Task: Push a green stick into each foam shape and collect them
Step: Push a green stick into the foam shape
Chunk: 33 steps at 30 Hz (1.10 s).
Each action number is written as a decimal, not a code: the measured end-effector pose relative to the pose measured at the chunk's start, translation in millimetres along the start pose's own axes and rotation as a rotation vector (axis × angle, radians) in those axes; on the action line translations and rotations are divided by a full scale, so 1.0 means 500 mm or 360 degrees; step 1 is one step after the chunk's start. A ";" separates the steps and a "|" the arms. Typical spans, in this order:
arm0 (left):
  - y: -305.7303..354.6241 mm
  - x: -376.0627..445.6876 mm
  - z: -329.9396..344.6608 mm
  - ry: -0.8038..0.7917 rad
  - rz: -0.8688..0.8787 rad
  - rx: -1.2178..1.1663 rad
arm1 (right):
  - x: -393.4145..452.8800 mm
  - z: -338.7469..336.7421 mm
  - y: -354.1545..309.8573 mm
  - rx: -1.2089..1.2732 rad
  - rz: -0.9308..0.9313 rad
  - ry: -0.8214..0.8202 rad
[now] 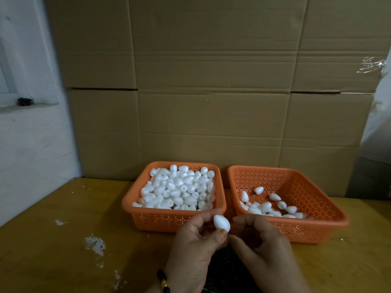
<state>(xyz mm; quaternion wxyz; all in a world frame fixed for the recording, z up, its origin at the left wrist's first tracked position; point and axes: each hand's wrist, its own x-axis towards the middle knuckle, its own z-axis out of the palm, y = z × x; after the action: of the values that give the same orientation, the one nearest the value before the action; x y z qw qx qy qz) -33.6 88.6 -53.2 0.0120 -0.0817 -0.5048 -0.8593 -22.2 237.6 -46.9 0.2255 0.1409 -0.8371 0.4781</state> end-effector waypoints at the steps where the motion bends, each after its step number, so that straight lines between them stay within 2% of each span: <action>1: -0.001 0.000 -0.002 -0.0001 0.0048 0.0114 | 0.000 -0.001 0.002 -0.0019 -0.0018 0.0006; 5: -0.001 -0.001 -0.009 -0.0015 0.0271 0.0561 | 0.005 -0.006 0.002 -0.0001 -0.0089 -0.0050; 10: -0.006 -0.012 -0.004 0.0069 0.0530 0.0941 | 0.008 -0.011 0.003 0.0235 -0.0065 -0.0182; 14: -0.011 -0.019 -0.003 0.0131 0.0619 0.1064 | 0.009 -0.010 0.006 0.0420 0.0010 -0.0192; 22: 0.010 -0.015 -0.002 -0.0068 0.0226 0.0677 | 0.012 -0.009 0.009 0.0561 0.0106 -0.0233; 26: 0.020 -0.012 0.008 -0.0024 -0.0142 0.0080 | 0.013 -0.009 0.002 0.0663 0.0128 -0.0196; 29: 0.030 -0.014 0.010 -0.0074 -0.0303 -0.0249 | 0.014 -0.010 -0.006 0.0715 0.0137 -0.0201; 33: 0.037 -0.016 0.011 -0.0041 -0.0444 -0.0355 | 0.013 -0.010 -0.007 0.0410 -0.0002 -0.0128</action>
<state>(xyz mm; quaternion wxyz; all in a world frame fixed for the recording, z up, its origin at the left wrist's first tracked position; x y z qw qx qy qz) -23.1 84.0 -35.7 -0.1229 -0.0227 -0.4130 -0.9021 -24.8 239.9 -39.1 0.1721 0.1882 -0.7770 0.5756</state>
